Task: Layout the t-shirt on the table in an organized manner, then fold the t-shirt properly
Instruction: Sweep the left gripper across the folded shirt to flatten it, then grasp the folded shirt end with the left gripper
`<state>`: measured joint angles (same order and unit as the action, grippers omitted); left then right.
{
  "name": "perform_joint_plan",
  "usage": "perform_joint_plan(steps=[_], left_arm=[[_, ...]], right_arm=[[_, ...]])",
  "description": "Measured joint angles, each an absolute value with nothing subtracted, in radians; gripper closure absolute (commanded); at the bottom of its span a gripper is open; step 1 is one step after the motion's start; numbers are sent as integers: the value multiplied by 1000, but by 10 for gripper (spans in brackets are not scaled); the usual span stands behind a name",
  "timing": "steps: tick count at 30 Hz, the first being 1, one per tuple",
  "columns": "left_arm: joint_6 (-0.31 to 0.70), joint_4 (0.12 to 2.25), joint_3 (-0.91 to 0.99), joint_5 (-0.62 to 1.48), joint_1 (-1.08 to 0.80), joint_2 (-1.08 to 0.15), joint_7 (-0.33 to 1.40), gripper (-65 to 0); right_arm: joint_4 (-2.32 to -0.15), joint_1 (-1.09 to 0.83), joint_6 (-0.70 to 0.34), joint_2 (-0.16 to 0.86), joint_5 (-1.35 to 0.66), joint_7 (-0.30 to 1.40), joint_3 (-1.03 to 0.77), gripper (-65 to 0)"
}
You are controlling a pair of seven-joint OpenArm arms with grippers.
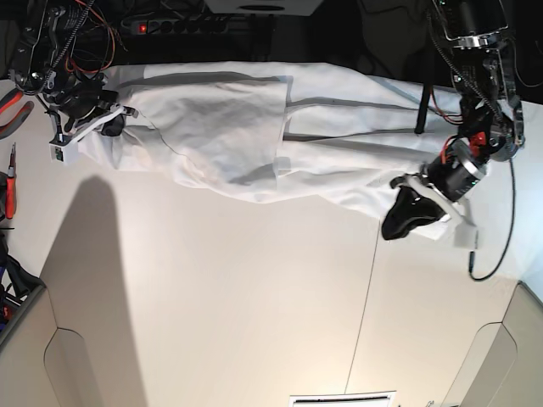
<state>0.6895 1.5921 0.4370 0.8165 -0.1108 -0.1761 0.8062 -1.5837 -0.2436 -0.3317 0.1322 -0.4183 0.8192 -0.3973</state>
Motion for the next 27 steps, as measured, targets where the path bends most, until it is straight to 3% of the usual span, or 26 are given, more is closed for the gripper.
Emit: perform_joint_plan(steps=[3,5,10,16,20,22,27], left_arm=[[689,1590,567,805,-113,-226,806,-214],[688,1587,631,804,-113,-265,801,-279],[688,1523,682,805,-110,-342,793,-284],[690,1270,588,731,-15,-363,794,-284],[689,1116,564,733,14,-417,793,-337],[688,1089,564,731,-1,-448,795,-367],[687,1088,564,817,-58,-508,824,-368]], right_arm=[[-1584,-244,-332,132,-418,819,-397,0],[-1584,-244,-332,132,-418,819,-397,0],[-1584,-244,-332,132,-422,819,-397,0],[-1583,-238,-332,132,-422,820,-397,0],[-1584,-236,-340,133,-421,820,-397,0],[-1584,-236,-340,132,-421,819,-397,0],[-1584,-236,-340,132,-421,820,-397,0]])
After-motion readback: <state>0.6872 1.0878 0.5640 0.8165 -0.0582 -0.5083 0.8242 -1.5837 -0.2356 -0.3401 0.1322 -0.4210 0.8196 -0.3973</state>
